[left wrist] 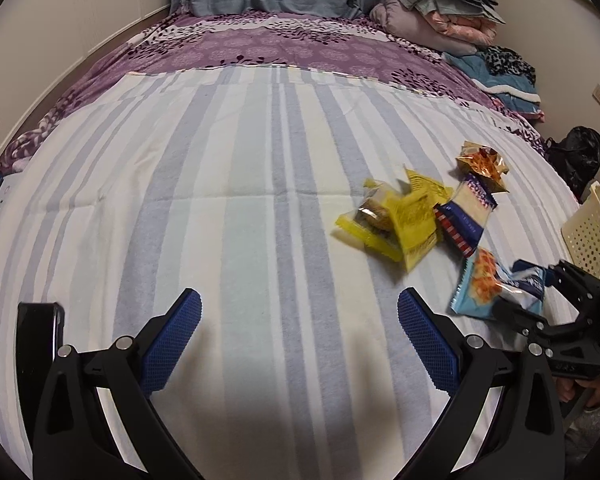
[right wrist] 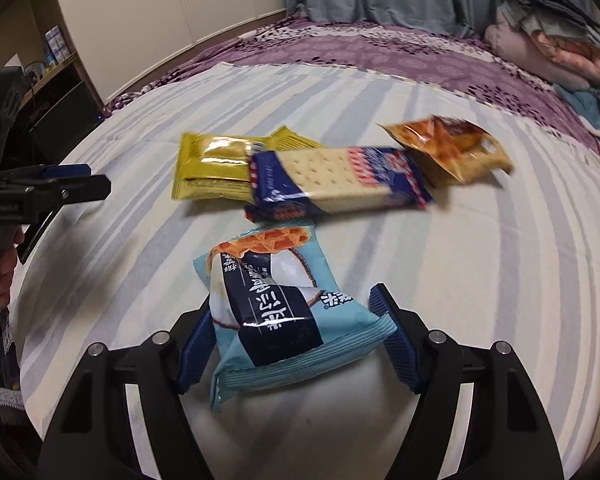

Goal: Organize snacks
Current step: 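Grasp the light-blue coconut pack with the right gripper while the left grasps a yellow biscuit pack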

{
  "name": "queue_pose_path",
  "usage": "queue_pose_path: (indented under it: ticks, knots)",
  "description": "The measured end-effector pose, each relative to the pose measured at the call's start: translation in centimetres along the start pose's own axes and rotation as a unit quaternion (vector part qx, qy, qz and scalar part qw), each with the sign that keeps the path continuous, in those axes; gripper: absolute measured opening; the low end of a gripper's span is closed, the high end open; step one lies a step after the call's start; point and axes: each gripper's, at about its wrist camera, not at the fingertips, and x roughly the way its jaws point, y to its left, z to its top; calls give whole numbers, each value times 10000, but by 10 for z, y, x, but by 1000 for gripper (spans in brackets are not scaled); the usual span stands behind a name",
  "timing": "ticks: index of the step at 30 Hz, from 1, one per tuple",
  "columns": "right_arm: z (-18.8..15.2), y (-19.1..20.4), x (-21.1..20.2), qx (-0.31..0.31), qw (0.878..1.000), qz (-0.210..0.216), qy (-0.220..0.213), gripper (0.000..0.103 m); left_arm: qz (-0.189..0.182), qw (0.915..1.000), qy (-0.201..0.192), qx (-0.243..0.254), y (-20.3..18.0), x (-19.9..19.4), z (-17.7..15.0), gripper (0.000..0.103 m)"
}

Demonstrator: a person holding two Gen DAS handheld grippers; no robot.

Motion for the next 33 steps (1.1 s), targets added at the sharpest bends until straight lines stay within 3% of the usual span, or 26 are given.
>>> queue_pose_path:
  ticks: [9, 20, 30, 33]
  knots:
    - [-42, -42, -36, 754, 9965, -310, -171, 73, -193, 9980, -28, 598, -49, 19, 22, 100]
    - [-55, -49, -44, 859, 9954, -292, -312, 73, -180, 9950, 296, 942, -81, 59, 27, 100]
    - [-57, -54, -46, 916, 9950, -148, -375, 73, -1157, 9865, 615, 979, -126, 53, 4, 100]
    - [-60, -56, -49, 917, 9950, -140, -381, 73, -1282, 9839, 686, 1040, -135, 47, -7, 100]
